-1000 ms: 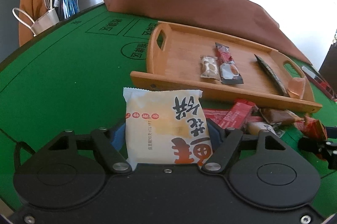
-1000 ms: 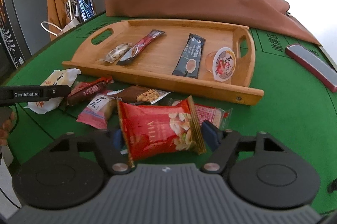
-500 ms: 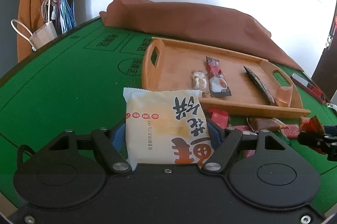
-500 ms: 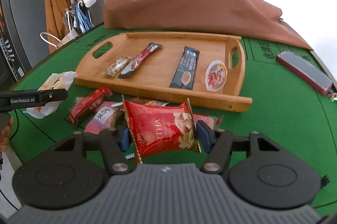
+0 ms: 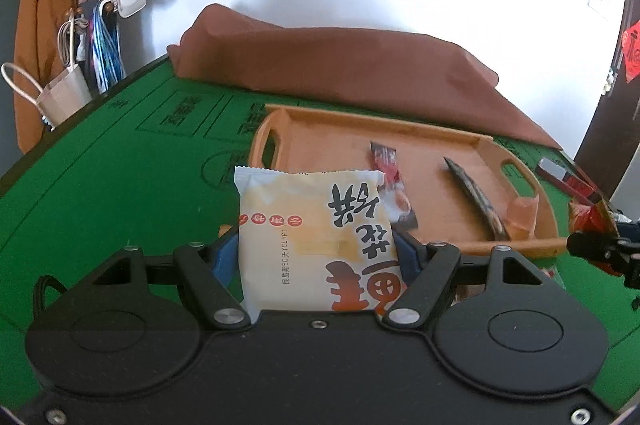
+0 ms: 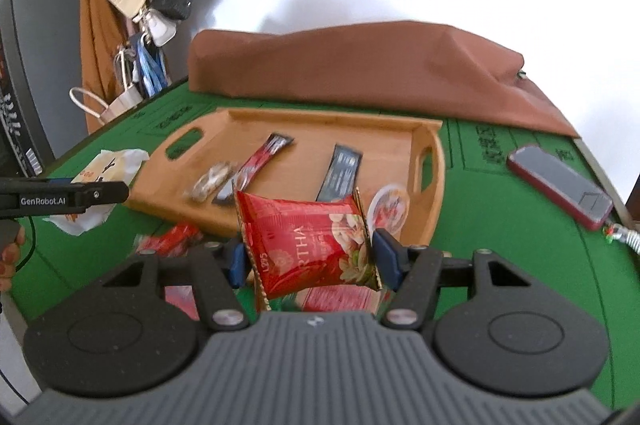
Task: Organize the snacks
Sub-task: 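Carry the white bread bag with the left tool while the right tool carries the nut bag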
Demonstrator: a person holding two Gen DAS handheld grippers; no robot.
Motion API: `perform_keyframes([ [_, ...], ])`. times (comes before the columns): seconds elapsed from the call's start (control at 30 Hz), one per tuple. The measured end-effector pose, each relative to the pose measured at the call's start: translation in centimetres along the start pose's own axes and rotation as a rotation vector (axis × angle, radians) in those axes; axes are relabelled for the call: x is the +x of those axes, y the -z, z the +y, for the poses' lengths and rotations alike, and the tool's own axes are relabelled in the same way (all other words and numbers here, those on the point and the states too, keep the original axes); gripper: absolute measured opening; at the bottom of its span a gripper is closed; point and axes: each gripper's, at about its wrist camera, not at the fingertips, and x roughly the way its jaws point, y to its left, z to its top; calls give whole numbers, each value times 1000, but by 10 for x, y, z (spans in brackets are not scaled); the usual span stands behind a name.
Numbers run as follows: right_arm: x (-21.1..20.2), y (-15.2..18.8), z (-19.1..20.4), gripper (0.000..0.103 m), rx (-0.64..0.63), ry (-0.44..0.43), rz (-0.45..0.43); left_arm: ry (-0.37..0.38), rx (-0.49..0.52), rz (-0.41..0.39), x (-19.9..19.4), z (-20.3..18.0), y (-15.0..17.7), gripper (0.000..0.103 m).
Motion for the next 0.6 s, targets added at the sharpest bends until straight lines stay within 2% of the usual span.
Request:
perform_keyframes([
  [0.27,20,-44,-17,64,4,44,-10,36,-40,26,24,-2,-48,73],
  [0.4,40,-65,-24,64,5,62,23,52,-55,54,45,-7,-72,73],
  [0.6,75,-82,-24,64,-52,136,71,30,-69,98,87,-16,-93,73],
])
